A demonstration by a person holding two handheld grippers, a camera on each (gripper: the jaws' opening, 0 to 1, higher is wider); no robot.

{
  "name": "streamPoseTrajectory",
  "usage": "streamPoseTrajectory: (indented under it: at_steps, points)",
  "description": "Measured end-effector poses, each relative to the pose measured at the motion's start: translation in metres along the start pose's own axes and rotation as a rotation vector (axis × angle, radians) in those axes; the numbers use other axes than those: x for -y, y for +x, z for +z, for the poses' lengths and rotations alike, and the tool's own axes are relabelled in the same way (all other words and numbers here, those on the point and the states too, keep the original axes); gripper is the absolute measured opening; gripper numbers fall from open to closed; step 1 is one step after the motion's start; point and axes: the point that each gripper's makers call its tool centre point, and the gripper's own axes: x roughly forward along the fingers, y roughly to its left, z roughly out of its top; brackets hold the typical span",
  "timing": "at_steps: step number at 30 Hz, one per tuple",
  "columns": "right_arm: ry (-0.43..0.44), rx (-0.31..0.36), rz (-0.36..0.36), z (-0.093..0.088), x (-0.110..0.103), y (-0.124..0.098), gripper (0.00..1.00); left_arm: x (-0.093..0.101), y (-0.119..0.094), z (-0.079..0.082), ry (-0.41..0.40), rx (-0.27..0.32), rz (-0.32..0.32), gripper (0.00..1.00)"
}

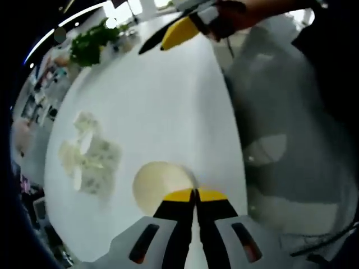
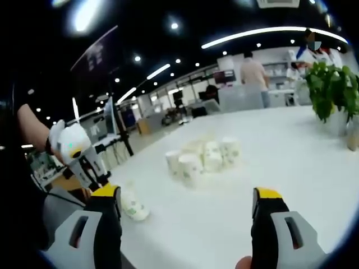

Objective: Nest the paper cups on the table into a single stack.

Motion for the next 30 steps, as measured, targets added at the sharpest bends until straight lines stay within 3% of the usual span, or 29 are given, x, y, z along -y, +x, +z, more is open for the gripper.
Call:
streamPoseTrajectory:
  at_steps: [17, 30]
  points:
    - [0.02, 0.005, -0.001, -0.003, 0.002, -0.004, 0.94, -0.007, 0.002, 0.004, 0.062, 0.009, 0.003, 0.0]
    - [0.031, 0.008, -0.004, -0.003, 0.004, -0.005, 0.93, -0.012, 0.001, 0.008, 0.029, 0.045, 0.004, 0.01]
